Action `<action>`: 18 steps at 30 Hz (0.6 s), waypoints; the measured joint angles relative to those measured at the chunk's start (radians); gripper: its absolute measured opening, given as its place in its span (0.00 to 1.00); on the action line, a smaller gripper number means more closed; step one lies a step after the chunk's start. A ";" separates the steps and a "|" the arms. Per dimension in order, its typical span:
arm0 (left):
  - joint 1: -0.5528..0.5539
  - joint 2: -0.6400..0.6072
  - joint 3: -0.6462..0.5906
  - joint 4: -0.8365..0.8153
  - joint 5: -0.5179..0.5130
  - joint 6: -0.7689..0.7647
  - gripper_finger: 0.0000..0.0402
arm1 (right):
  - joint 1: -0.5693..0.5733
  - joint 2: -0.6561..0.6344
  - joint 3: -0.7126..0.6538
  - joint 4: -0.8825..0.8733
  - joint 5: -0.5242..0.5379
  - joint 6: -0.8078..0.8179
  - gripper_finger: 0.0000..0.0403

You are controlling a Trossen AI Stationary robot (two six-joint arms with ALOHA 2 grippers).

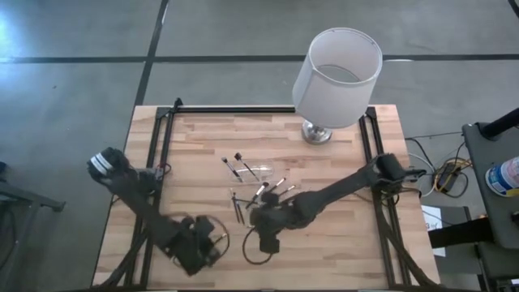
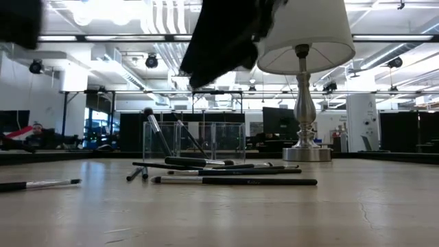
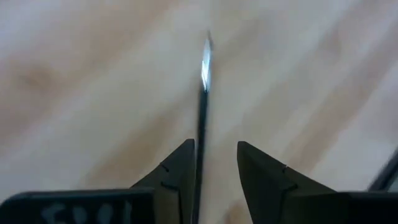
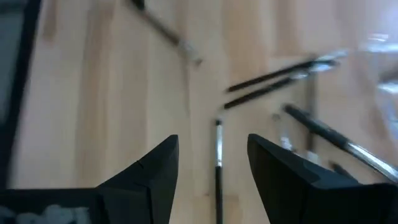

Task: Put items in baskets/containers
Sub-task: Put the eyeshadow brush into the transparent organizer

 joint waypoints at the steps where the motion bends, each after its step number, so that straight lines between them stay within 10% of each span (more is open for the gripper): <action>1: -0.016 0.024 0.000 0.026 0.020 -0.003 0.28 | -0.001 0.021 0.006 0.019 -0.015 -0.044 0.46; 18: -0.069 0.170 0.071 -0.079 -0.048 -0.146 0.27 | -0.053 0.300 0.398 -0.049 -0.092 -0.214 0.46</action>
